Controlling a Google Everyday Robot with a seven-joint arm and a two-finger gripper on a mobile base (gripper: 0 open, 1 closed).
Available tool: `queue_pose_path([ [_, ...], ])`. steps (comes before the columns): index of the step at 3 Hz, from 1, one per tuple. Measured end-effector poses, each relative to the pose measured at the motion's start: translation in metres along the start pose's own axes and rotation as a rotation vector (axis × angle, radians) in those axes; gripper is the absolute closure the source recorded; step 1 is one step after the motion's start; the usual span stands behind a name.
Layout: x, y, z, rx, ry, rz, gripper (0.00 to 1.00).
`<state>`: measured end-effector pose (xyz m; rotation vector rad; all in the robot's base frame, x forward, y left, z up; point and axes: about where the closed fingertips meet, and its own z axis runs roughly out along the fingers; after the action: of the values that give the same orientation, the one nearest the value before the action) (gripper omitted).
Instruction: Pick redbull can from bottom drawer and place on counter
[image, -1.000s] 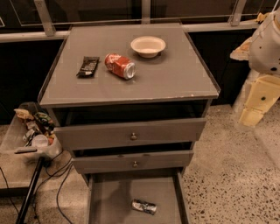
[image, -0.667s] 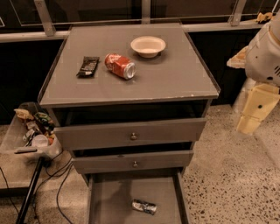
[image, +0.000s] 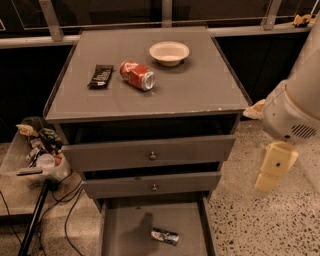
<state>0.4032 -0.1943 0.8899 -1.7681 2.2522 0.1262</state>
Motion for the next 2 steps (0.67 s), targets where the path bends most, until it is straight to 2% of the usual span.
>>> queue_pose_path([
  [1,0.006,0.018,0.032,-0.027,-0.028,0.011,0.0],
  [2,0.012,0.037,0.063,-0.019,-0.078,0.009,0.0],
])
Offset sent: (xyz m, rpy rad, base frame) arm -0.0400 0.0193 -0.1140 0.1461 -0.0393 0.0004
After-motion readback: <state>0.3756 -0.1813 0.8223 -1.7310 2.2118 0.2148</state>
